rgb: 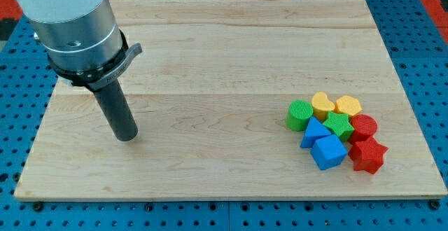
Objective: Move your arm to the bottom center
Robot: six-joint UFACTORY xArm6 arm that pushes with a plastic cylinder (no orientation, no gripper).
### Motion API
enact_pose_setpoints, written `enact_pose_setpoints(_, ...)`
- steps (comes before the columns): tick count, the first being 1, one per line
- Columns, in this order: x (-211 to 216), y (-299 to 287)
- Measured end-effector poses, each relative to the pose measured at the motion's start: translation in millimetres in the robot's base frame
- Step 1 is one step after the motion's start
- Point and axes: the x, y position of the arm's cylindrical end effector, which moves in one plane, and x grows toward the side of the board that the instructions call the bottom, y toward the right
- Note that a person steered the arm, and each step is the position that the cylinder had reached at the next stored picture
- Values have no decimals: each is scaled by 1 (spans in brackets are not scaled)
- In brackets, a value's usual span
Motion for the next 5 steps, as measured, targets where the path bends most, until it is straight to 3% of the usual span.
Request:
enact_pose_setpoints(1, 6, 2)
enact_pose_setpoints(3, 67, 11)
enact_pose_setpoints(5, 85, 225)
